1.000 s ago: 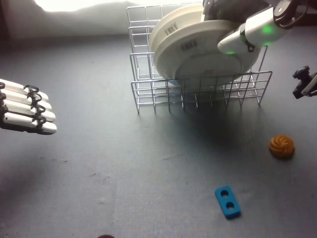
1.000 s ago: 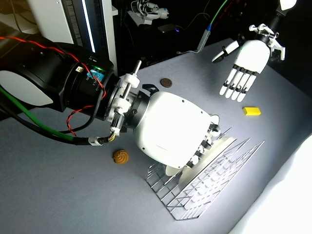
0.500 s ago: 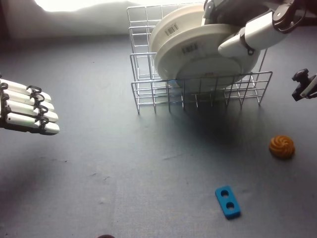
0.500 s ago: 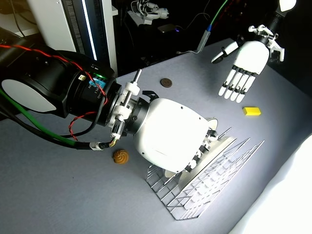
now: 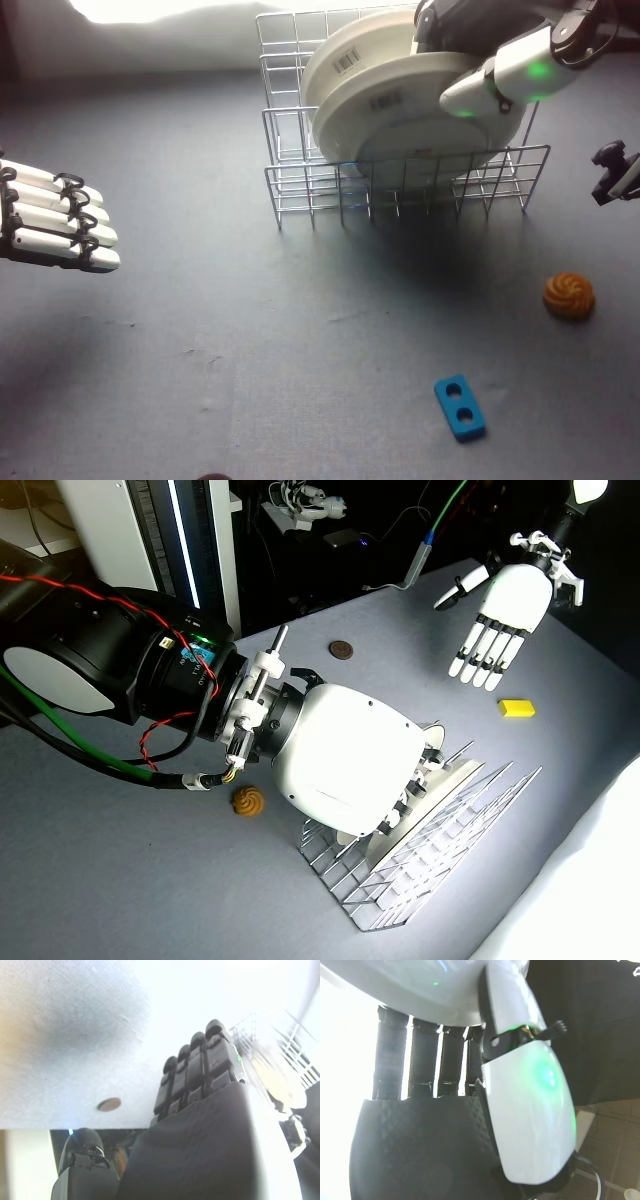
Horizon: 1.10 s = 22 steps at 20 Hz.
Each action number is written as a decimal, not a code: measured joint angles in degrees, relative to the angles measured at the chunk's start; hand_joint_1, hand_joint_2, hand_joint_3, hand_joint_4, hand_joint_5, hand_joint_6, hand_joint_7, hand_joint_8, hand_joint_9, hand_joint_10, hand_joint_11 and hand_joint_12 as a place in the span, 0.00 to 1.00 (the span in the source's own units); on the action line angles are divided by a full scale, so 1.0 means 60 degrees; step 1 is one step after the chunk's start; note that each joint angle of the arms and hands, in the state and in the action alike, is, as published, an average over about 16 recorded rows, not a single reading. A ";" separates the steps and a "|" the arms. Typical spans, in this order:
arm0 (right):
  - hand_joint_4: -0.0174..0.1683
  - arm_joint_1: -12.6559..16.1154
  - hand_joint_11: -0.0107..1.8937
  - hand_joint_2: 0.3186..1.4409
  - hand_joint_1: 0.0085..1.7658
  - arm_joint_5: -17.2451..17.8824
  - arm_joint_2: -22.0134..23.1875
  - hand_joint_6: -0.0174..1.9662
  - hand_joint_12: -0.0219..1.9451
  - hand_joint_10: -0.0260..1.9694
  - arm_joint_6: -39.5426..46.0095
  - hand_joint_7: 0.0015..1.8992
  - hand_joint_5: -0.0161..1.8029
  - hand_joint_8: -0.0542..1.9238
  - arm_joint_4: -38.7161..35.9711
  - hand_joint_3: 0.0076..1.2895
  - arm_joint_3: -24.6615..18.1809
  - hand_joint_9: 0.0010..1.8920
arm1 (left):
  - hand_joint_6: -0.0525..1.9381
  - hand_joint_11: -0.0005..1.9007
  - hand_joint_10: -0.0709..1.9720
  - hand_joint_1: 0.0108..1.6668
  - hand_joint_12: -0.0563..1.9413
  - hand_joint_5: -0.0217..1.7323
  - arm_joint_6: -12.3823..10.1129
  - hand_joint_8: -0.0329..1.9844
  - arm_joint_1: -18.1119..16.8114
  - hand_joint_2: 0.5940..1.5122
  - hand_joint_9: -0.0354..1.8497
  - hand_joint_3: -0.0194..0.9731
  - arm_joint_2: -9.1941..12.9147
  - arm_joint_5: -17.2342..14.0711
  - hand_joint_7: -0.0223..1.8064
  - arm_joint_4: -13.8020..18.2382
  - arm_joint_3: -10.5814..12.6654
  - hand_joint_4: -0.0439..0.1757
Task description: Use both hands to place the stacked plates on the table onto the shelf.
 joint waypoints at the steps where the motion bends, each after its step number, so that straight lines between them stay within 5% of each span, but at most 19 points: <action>1: 0.05 -0.0001 0.39 0.70 0.69 0.0008 0.0000 0.40 0.67 0.39 -0.0004 0.49 0.43 0.37 0.0000 0.00 0.0001 0.50 | 0.03 0.01 0.04 0.00 0.03 0.02 0.0000 0.02 0.0000 0.50 0.03 0.02 0.0000 0.0000 0.02 0.0000 0.0000 0.19; 12: 0.07 0.0219 0.22 0.75 0.58 0.0073 0.0068 0.09 0.69 0.28 -0.0028 0.45 0.42 0.07 -0.0093 0.00 -0.0024 0.39 | 0.03 0.01 0.04 0.00 0.03 0.02 0.0000 0.02 -0.0006 0.50 0.03 0.02 -0.0006 -0.0005 0.02 0.0002 0.0000 0.19; 22: 0.08 0.0912 0.22 0.74 0.58 0.0075 0.0810 0.04 0.70 0.27 -0.1202 0.46 0.44 0.05 -0.0633 0.00 -0.0735 0.39 | 0.03 0.01 0.04 0.00 0.03 0.02 -0.0346 0.02 -0.0420 0.50 0.03 0.02 -0.0010 -0.0356 0.02 -0.0057 -0.0001 0.19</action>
